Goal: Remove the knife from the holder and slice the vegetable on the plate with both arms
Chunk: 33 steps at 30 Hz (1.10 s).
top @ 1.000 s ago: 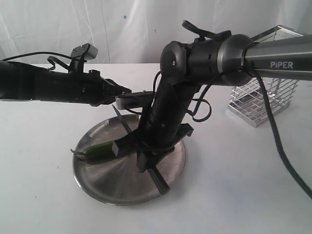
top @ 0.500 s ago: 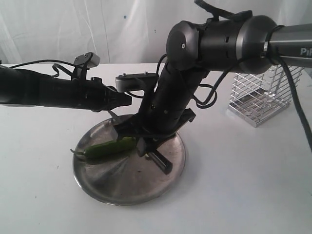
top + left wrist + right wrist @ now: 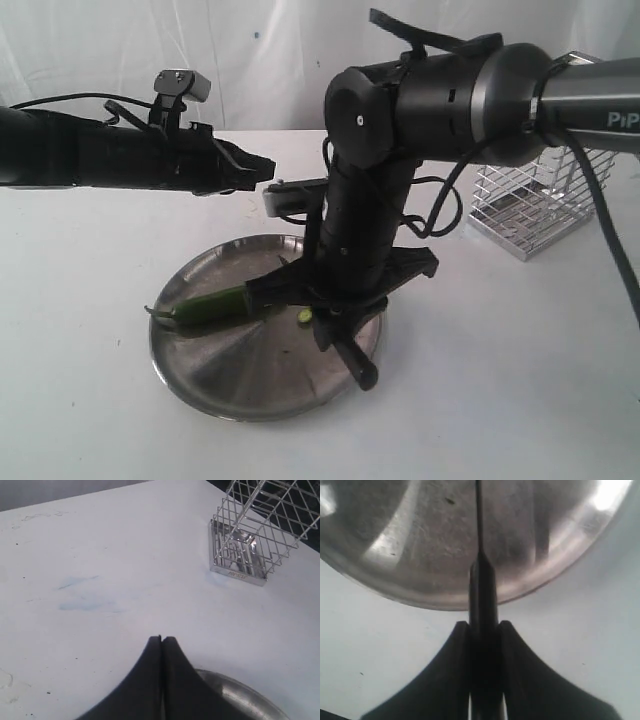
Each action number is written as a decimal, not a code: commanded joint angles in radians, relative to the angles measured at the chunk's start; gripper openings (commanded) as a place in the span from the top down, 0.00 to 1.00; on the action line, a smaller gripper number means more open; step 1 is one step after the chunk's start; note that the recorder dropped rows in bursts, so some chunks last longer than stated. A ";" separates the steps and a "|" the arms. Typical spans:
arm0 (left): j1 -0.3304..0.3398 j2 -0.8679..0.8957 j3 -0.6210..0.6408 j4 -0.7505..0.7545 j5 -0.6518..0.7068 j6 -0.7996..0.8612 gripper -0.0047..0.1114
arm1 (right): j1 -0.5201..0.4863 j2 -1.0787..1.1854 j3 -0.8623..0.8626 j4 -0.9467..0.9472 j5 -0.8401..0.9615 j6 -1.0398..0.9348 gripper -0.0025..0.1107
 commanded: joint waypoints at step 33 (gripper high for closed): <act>0.001 0.059 0.002 0.051 0.057 0.020 0.96 | 0.039 0.079 0.003 -0.017 -0.162 0.136 0.98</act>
